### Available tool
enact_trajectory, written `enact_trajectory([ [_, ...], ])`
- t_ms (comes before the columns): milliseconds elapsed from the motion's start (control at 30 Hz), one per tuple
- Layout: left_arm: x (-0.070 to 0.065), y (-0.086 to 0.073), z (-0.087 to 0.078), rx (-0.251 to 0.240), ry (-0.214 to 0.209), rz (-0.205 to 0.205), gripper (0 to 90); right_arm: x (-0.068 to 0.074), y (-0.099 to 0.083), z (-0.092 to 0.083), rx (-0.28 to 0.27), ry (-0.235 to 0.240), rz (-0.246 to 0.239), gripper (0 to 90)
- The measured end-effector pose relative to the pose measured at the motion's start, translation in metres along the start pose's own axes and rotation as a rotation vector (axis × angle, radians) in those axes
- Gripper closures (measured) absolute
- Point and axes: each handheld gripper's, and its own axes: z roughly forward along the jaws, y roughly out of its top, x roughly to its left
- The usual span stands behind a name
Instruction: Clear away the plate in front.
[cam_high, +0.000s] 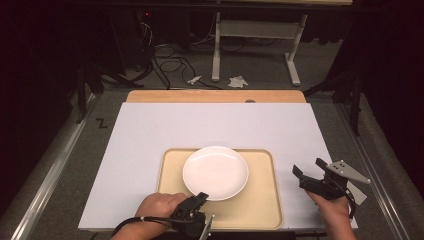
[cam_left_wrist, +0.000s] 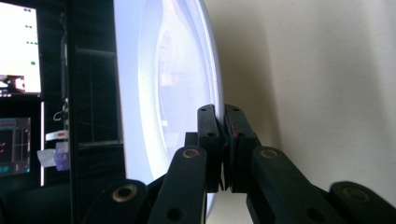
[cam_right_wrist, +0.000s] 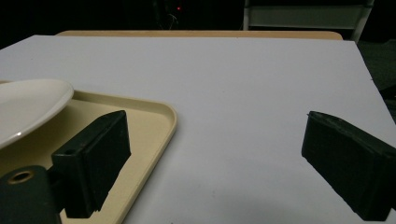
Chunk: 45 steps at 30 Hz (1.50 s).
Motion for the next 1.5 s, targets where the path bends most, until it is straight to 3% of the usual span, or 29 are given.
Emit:
enact_trajectory([
  [300,-0.0052,0.0022,0.0001,0.0,-0.029,0.012,86.9,-0.0001,0.0002,-0.0007,-0.003,-0.002,0.005,8.7],
  [933,-0.0074,-0.0001,0.0053,0.023,-0.047,0.003,86.9,0.0001,0.0003,-0.0004,0.001,0.0,-0.004,8.8],
  [1500,-0.0096,0.0057,0.005,-0.011,-0.097,0.015,85.5,0.0002,-0.0004,0.0004,0.012,-0.014,0.001,9.0],
])
